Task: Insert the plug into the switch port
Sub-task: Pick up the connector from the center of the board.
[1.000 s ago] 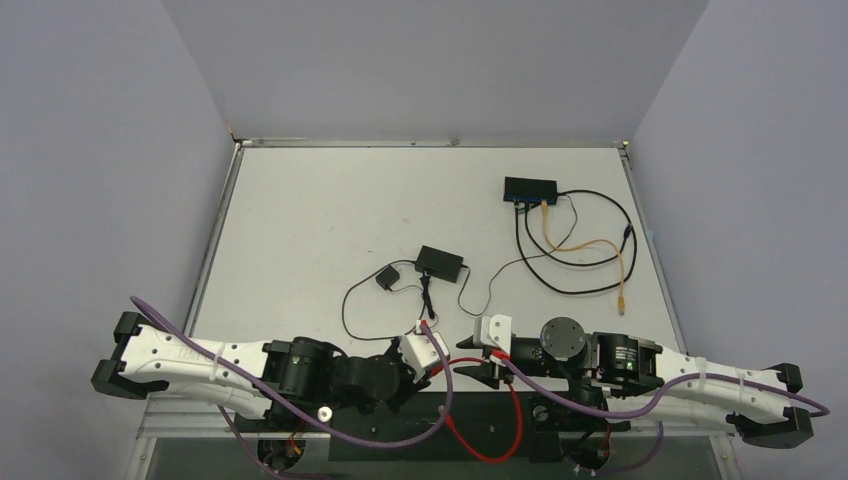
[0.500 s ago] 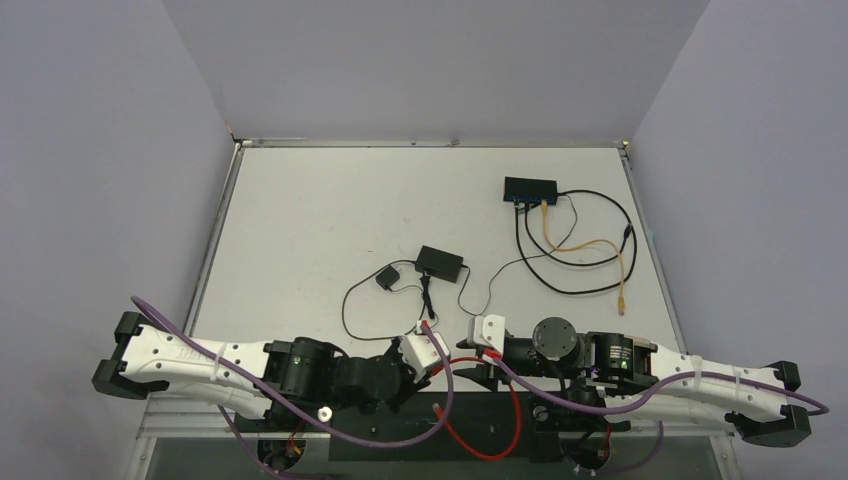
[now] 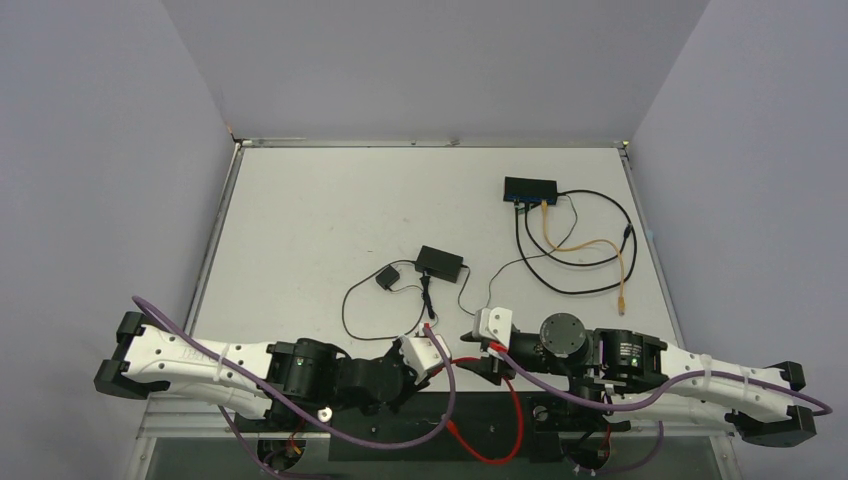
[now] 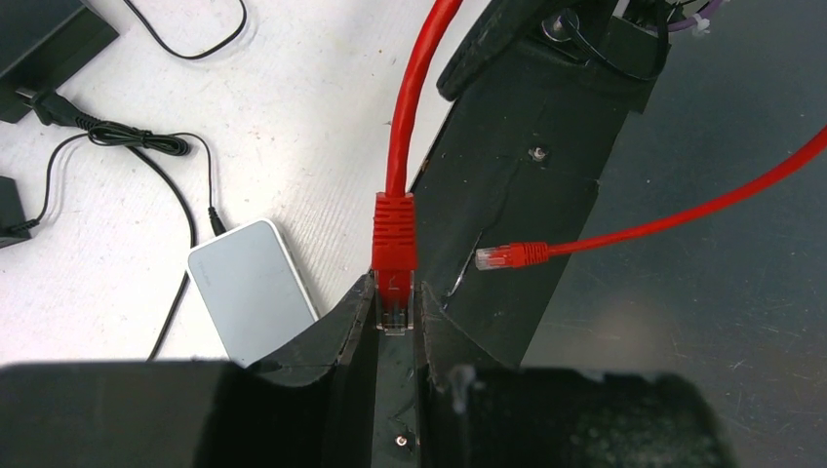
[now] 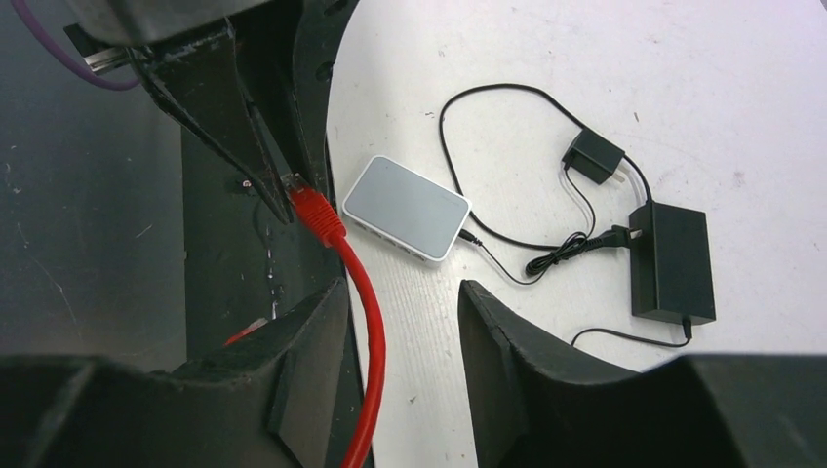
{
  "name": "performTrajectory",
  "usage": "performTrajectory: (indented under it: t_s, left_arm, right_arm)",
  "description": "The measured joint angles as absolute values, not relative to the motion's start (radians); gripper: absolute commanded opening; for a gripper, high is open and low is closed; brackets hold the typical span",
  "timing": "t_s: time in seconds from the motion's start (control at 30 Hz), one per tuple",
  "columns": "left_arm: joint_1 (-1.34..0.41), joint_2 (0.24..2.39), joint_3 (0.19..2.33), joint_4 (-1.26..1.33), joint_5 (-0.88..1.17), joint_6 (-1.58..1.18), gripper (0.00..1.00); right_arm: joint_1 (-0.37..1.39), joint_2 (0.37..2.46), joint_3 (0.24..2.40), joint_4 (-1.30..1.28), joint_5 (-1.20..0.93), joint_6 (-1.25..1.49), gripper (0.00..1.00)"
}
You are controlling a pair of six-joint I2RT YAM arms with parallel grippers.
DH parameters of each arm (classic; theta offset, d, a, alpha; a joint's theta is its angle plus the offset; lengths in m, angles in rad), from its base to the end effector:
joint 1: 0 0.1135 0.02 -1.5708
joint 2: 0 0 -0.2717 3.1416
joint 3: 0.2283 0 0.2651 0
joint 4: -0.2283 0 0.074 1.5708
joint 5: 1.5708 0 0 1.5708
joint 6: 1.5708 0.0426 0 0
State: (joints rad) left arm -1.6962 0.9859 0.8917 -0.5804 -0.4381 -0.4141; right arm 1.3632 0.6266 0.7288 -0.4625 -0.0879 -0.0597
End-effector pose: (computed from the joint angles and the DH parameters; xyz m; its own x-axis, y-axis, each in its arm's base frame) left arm -0.0097 -0.2212 0.3052 -0.3067 0.4806 -0.8216 0.8919 0.4465 -0.0717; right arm 0.0292 0.1570 0.3178 -0.0134 -0.3518 -0.9360 -0.9943 0.1041 -0.0249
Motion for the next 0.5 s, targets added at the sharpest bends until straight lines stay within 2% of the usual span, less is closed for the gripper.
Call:
performTrajectory:
  t_s: [0.3,0.43,0.5]
  left_arm:
    - [-1.696,0.986,0.887,-0.580,-0.438,-0.406,0.00]
    - [-1.696,0.986,0.886,-0.580,-0.438,-0.405,0.00]
    - [-1.696,0.986,0.886,-0.580,-0.438,-0.405,0.00]
  right_arm:
    - [1.363,0.695,0.796,-0.541,-0.094,-0.070,0.38]
    - [1.364,0.731,0.815,-0.577,-0.109,-0.075,0.32]
    - [1.364,0.748,0.818,-0.595,-0.113,-0.078,0.25]
